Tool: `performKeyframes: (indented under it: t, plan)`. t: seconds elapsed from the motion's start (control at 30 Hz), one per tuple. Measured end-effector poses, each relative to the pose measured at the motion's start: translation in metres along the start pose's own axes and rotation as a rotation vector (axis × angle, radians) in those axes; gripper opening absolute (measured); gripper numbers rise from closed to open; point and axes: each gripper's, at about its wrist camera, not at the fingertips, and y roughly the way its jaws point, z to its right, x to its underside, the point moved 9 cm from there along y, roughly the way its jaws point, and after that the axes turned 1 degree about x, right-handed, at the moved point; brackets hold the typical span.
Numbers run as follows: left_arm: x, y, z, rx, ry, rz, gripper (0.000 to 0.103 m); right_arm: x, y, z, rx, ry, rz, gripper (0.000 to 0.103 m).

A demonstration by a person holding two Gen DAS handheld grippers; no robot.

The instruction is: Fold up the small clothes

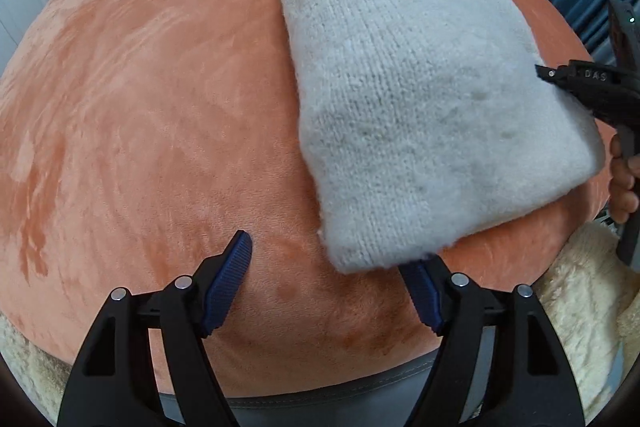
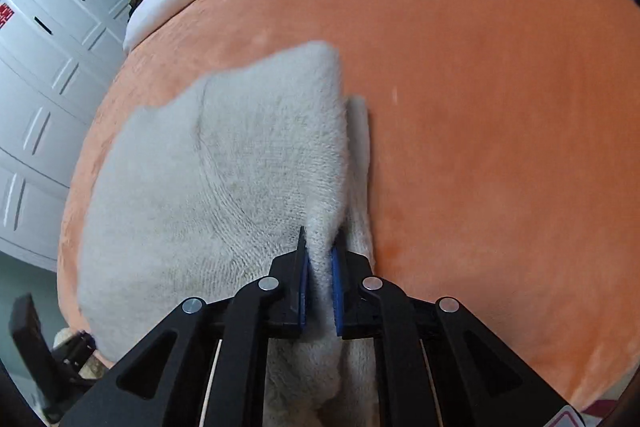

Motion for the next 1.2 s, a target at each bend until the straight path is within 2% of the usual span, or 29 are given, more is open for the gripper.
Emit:
performKeyframes:
  t: [0.1, 0.17, 0.23, 0.3, 0.33, 0.37, 0.43, 0.47, 0.5, 0.57, 0.63, 0.67, 0.73, 0.77, 0.83, 0.93, 1.0, 1.03, 1.1, 1.13, 1.2]
  plan:
    - [-0.001, -0.019, 0.007, 0.023, 0.01, 0.037, 0.069, -0.01, -0.033, -0.003, -0.046, 0.069, 0.069, 0.012]
    - [-0.007, -0.043, 0.014, 0.065, 0.011, 0.087, 0.069, -0.013, -0.065, -0.01, 0.012, 0.026, 0.147, 0.016]
    - [-0.017, -0.07, 0.022, 0.097, 0.017, 0.144, 0.07, -0.005, -0.089, -0.028, 0.003, -0.039, 0.182, 0.016]
    - [-0.032, -0.088, 0.029, 0.105, 0.011, 0.195, 0.072, 0.01, -0.097, -0.05, -0.042, -0.076, 0.169, 0.016]
    - [-0.042, -0.092, 0.032, 0.112, 0.002, 0.217, 0.074, 0.017, -0.094, -0.058, -0.042, -0.1, 0.144, 0.016]
    - [-0.051, -0.091, 0.034, 0.119, -0.005, 0.227, 0.075, 0.032, -0.081, -0.061, 0.0, -0.141, 0.097, 0.016]
    - [-0.065, -0.074, 0.036, 0.092, -0.018, 0.212, 0.075, 0.056, -0.051, -0.042, 0.098, -0.176, -0.011, 0.013]
    - [-0.068, -0.061, 0.036, 0.078, -0.023, 0.187, 0.075, 0.066, -0.038, -0.031, 0.114, -0.159, -0.052, 0.006]
    - [-0.067, -0.05, 0.037, 0.065, -0.03, 0.158, 0.075, 0.069, -0.035, -0.028, 0.102, -0.132, -0.05, 0.006]
    - [-0.064, -0.029, 0.031, -0.009, -0.037, 0.125, 0.076, 0.063, -0.051, -0.033, 0.077, -0.103, -0.009, 0.007]
    - [-0.064, -0.026, 0.029, -0.03, -0.023, 0.135, 0.078, 0.06, -0.066, -0.035, 0.06, -0.085, 0.031, 0.009]
    - [-0.063, -0.026, 0.03, -0.037, -0.021, 0.139, 0.079, 0.063, -0.063, -0.033, 0.057, -0.079, 0.015, 0.009]
    - [-0.059, -0.022, 0.031, -0.041, -0.03, 0.122, 0.082, 0.079, -0.037, -0.021, 0.086, -0.09, -0.075, 0.005]
    - [-0.057, -0.018, 0.029, -0.039, -0.04, 0.108, 0.083, 0.081, -0.034, -0.02, 0.079, -0.086, -0.072, 0.005]
    - [-0.055, -0.02, 0.028, -0.029, -0.06, 0.1, 0.083, 0.078, -0.044, -0.029, 0.075, -0.071, -0.052, 0.006]
    - [-0.052, -0.032, 0.025, 0.002, -0.086, 0.097, 0.082, 0.065, -0.08, -0.033, 0.022, -0.03, 0.045, 0.01]
    - [-0.05, -0.034, 0.026, -0.018, -0.075, 0.102, 0.082, 0.056, -0.089, -0.039, 0.046, -0.063, 0.086, 0.011]
    - [-0.048, -0.031, 0.027, -0.027, -0.067, 0.096, 0.083, 0.056, -0.084, -0.038, 0.072, -0.08, 0.077, 0.013]
    - [-0.044, -0.022, 0.026, -0.034, -0.069, 0.069, 0.083, 0.068, -0.053, -0.027, 0.142, -0.103, -0.012, 0.011]
    - [-0.041, -0.018, 0.026, -0.03, -0.078, 0.056, 0.083, 0.073, -0.039, -0.022, 0.146, -0.103, -0.049, 0.009]
    - [-0.037, -0.021, 0.027, -0.025, -0.091, 0.049, 0.082, 0.072, -0.047, -0.025, 0.138, -0.094, -0.013, 0.01]
